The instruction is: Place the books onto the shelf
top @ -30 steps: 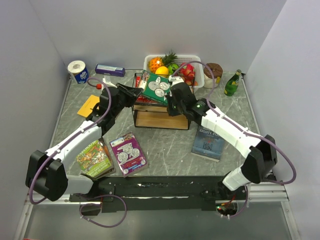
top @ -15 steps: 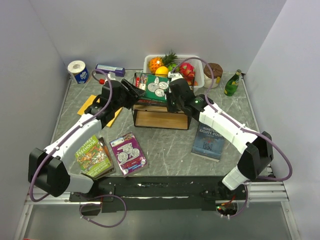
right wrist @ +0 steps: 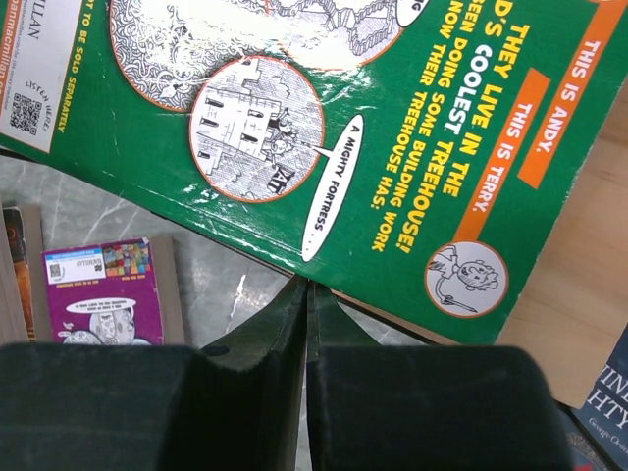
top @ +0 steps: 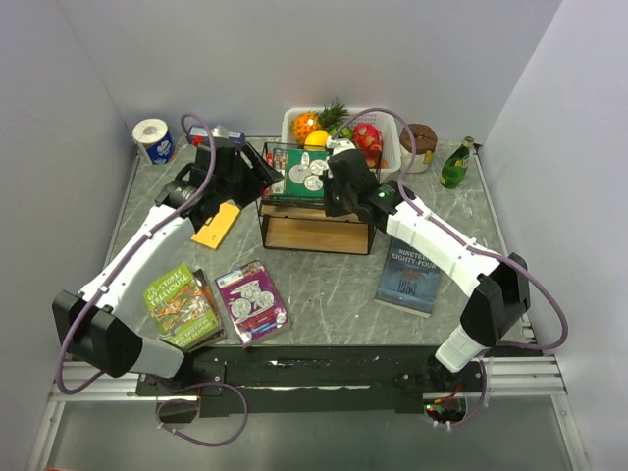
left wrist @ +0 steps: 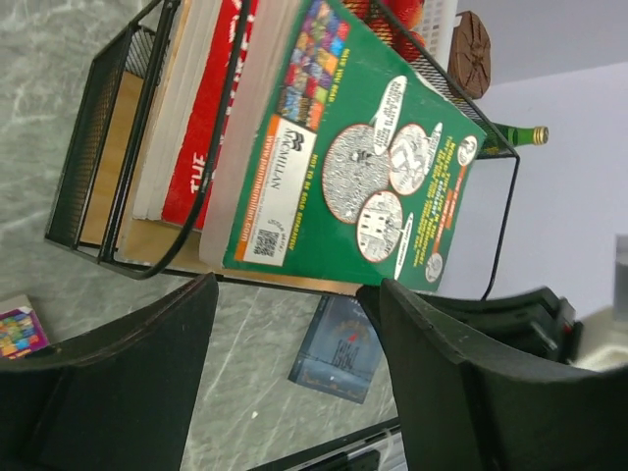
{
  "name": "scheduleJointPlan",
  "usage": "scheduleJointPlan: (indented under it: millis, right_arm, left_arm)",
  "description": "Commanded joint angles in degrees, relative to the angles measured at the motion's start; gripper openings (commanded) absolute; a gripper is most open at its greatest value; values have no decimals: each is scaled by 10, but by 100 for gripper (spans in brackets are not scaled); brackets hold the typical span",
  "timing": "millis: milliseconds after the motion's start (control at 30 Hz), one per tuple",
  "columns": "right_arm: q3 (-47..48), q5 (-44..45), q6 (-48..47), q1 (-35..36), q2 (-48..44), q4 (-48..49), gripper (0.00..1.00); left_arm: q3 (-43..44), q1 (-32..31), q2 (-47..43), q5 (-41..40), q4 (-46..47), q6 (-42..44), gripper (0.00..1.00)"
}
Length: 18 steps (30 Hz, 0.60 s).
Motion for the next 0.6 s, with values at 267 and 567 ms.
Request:
scheduleJointPlan:
  millis: [267, 567]
  right_arm:
    - [51, -14, -9, -1, 10, 5, 9]
    - [93, -34, -17, 10, 38, -10, 9]
  left_arm:
    - [3, 29, -103, -95, -41, 54, 73]
    - [-81, 85, -57, -98, 63, 30, 69]
